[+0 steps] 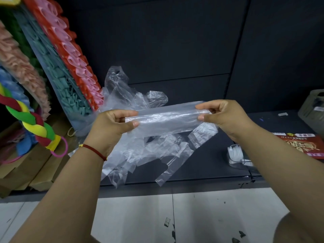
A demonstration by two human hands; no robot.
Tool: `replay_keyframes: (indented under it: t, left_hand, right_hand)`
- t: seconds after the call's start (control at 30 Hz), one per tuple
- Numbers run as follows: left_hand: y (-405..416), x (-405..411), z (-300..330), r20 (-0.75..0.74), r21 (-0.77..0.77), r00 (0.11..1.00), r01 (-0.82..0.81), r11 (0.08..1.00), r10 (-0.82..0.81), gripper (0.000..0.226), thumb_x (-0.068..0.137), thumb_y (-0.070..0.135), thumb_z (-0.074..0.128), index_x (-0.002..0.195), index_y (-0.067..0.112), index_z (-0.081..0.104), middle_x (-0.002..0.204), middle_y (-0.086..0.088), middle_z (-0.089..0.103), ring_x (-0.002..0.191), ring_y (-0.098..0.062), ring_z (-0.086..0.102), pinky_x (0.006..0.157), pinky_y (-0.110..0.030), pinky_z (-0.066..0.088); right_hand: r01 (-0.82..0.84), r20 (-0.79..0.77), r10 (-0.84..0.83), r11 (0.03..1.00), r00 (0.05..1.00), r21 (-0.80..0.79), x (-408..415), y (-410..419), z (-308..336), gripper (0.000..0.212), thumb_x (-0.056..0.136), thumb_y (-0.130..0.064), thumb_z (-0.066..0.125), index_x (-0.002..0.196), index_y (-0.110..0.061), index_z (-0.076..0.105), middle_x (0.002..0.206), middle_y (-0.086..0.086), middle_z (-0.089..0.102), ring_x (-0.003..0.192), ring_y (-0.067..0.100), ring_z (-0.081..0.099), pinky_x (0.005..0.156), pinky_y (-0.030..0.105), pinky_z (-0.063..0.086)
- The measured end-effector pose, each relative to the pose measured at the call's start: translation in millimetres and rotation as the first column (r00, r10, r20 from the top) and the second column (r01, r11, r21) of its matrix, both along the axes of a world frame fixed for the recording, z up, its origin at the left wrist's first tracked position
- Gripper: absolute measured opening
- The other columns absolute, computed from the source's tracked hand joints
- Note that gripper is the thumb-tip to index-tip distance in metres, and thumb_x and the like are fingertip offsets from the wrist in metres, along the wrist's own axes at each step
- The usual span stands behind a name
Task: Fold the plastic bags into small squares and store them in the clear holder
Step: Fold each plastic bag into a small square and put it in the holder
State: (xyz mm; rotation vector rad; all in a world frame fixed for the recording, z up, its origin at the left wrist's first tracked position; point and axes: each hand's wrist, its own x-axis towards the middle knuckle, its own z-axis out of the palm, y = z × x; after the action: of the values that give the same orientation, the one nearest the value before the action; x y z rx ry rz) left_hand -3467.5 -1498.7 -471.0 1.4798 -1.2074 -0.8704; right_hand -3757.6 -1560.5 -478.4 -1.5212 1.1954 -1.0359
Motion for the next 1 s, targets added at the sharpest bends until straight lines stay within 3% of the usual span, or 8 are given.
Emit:
replay_keyframes:
  t: [0.13,0.3,0.43,0.53,0.7,0.77,0.87,1.0]
  left_hand:
    - [1.3,-2.2,2.7,0.218,-0.046,0.973,-0.061,0.997,0.069,0.019,0.080,0.009,0.078,0.097,0.018,0.074,0.064,0.007,0.052,0.052,-0.002,0.046,0.054,-0.011,0.043]
    - [3.3,-2.9,7.4,0.340,-0.064,0.938,-0.039,0.997,0.058,0.005,0.086,0.018,0.073,0.082,0.020,0.073,0.075,-0.014,0.062,0.061,-0.015,0.049,0.054,-0.021,0.044]
    - [3.6,-5.5,9.8,0.229,-0.071,0.971,-0.059,0.996,0.073,0.011,0.091,0.016,0.066,0.081,0.019,0.069,0.081,0.006,0.062,0.069,-0.005,0.054,0.064,-0.014,0.043]
    - [4.0,-6.6,12.1,0.023,-0.072,0.998,-0.061,0.996,0.062,0.013,0.092,0.015,0.063,0.083,0.019,0.070,0.084,0.008,0.068,0.080,-0.007,0.061,0.081,-0.023,0.049]
    - [3.3,-14.9,16.8,-0.062,-0.118,0.990,-0.130,0.984,0.123,0.012,0.091,0.014,0.066,0.079,0.014,0.067,0.059,0.011,0.061,0.057,-0.004,0.056,0.063,-0.024,0.051]
    - [3.2,-17.6,18.5,-0.014,-0.132,0.995,-0.098,0.986,0.097,0.013,0.090,0.015,0.067,0.078,0.013,0.068,0.057,0.012,0.061,0.054,-0.004,0.055,0.061,-0.024,0.050]
    - [4.2,-25.2,20.8,0.063,-0.117,0.998,-0.024,0.993,0.031,0.014,0.089,0.013,0.068,0.076,0.013,0.068,0.060,0.012,0.062,0.055,-0.004,0.055,0.057,-0.020,0.049]
    - [5.7,-35.7,21.8,0.122,-0.110,0.992,0.040,0.993,-0.026,0.011,0.088,0.011,0.069,0.077,0.013,0.070,0.066,0.007,0.065,0.059,-0.005,0.058,0.056,-0.019,0.049]
  right_hand:
    - [0.005,-0.105,-0.007,1.000,0.994,-0.026,1.1,-0.2,0.6,0.027,0.076,-0.005,0.080,0.090,-0.026,0.072,0.086,-0.009,0.067,0.069,-0.009,0.058,0.075,0.010,0.047]
    - [0.019,-0.215,-0.029,0.999,0.976,-0.050,4.3,1.8,-3.2,0.018,0.078,-0.010,0.080,0.085,-0.025,0.073,0.079,-0.011,0.068,0.068,0.000,0.061,0.074,0.016,0.050]
    - [-0.007,-0.280,0.013,1.000,0.960,0.021,4.9,0.3,-7.9,0.007,0.078,-0.014,0.080,0.078,-0.017,0.074,0.077,-0.002,0.072,0.067,0.006,0.064,0.068,0.019,0.052]
    - [-0.073,-0.332,0.122,0.985,0.936,0.155,6.3,1.2,-14.3,0.011,0.077,-0.016,0.082,0.078,-0.010,0.073,0.075,0.003,0.071,0.068,0.014,0.063,0.076,0.034,0.054]
    - [-0.251,-0.466,0.373,0.919,0.802,0.303,13.5,11.8,-17.7,0.012,0.078,-0.024,0.081,0.075,-0.018,0.071,0.063,-0.015,0.064,0.065,0.002,0.056,0.072,0.023,0.045]
    - [-0.310,-0.446,0.437,0.891,0.781,0.331,18.2,14.9,-19.9,0.013,0.077,-0.024,0.081,0.079,-0.019,0.070,0.070,-0.012,0.065,0.071,0.006,0.058,0.080,0.029,0.047]
    - [-0.410,-0.268,0.507,0.844,0.819,0.345,26.8,22.9,-21.7,0.024,0.076,-0.027,0.082,0.095,-0.023,0.069,0.085,-0.007,0.070,0.085,0.009,0.064,0.093,0.033,0.049]
    - [-0.445,-0.103,0.486,0.852,0.868,0.274,41.2,33.7,-22.1,0.011,0.081,-0.017,0.077,0.089,-0.015,0.070,0.080,-0.004,0.068,0.078,0.007,0.062,0.080,0.021,0.049]
